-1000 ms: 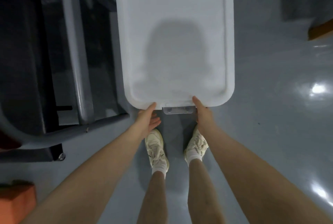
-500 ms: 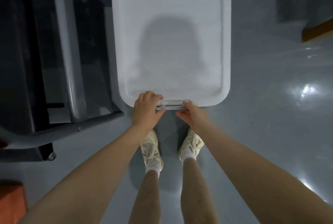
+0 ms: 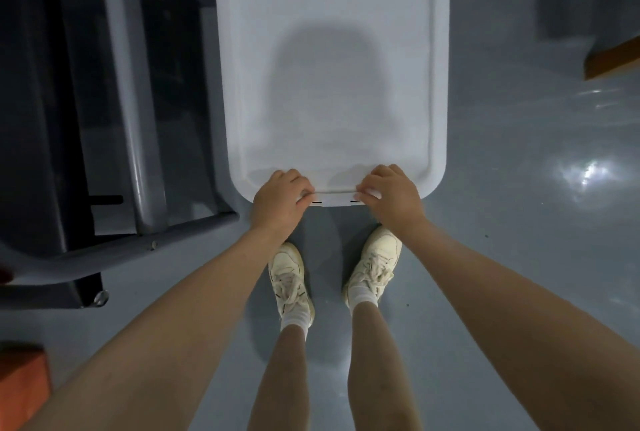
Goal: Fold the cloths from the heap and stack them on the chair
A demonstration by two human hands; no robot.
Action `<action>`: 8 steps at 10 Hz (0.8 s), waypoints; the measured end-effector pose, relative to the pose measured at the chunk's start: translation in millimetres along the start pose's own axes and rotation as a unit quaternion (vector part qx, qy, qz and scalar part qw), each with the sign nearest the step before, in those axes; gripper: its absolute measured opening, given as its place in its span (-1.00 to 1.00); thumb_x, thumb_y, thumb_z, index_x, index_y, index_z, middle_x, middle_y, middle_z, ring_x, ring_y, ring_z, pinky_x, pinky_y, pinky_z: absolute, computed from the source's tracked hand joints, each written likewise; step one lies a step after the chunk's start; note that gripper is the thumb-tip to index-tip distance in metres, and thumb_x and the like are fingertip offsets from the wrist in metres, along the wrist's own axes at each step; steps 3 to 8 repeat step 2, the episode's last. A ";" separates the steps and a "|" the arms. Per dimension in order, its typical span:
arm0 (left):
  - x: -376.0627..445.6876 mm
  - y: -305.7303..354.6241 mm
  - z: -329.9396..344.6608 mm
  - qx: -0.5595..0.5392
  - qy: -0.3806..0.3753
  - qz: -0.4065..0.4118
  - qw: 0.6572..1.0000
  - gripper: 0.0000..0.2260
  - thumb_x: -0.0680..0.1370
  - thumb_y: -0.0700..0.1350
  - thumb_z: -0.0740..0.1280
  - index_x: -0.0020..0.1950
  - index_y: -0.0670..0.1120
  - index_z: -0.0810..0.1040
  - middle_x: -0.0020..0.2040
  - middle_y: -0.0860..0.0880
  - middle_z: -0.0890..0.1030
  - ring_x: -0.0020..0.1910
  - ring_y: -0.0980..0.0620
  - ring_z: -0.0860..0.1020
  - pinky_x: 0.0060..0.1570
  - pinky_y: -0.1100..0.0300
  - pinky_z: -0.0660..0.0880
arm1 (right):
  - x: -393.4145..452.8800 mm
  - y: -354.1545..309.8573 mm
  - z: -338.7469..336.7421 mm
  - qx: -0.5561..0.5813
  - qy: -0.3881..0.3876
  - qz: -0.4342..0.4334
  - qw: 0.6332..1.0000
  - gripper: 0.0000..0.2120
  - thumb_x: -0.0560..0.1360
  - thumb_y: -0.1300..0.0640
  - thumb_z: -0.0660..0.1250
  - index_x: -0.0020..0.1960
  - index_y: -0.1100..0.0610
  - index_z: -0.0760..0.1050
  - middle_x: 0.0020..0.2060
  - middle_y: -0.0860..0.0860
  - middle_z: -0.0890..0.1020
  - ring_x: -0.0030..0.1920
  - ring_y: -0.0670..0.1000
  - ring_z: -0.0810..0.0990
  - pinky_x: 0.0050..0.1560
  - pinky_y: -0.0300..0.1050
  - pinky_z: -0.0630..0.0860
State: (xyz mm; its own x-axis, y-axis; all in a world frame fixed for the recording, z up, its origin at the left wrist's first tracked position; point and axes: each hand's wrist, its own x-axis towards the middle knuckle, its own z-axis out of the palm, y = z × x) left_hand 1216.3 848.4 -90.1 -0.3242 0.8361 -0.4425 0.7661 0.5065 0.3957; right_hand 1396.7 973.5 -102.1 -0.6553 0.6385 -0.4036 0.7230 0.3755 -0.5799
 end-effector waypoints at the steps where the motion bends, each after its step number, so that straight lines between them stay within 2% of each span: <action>1: 5.0 -3.6 -0.9 -0.005 -0.011 0.001 1.000 -0.86 0.57 -0.03 0.32 0.06 -0.04 0.61 0.04 0.06 0.55 0.06 0.03 0.45 -0.15 0.18 0.38 | 11.8 -1.4 -8.2 -0.037 -0.059 -0.015 0.997 -0.82 0.49 0.05 0.42 0.00 0.14 0.61 -0.08 0.02 0.54 0.05 0.04 0.44 -0.04 -0.16 0.36; 2: 8.5 -1.8 -8.5 -0.068 -0.068 -0.066 0.993 -0.82 0.55 0.00 0.33 0.09 -0.03 0.59 0.05 0.04 0.52 0.08 0.06 0.45 -0.02 0.15 0.45 | 15.7 -9.3 -13.9 -0.049 -0.122 0.048 0.990 -0.81 0.53 0.03 0.36 0.06 0.11 0.59 -0.02 0.02 0.52 0.10 0.02 0.44 0.00 -0.16 0.39; 8: 8.5 -1.8 -8.5 -0.068 -0.068 -0.066 0.993 -0.82 0.55 0.00 0.33 0.09 -0.03 0.59 0.05 0.04 0.52 0.08 0.06 0.45 -0.02 0.15 0.45 | 15.7 -9.3 -13.9 -0.049 -0.122 0.048 0.990 -0.81 0.53 0.03 0.36 0.06 0.11 0.59 -0.02 0.02 0.52 0.10 0.02 0.44 0.00 -0.16 0.39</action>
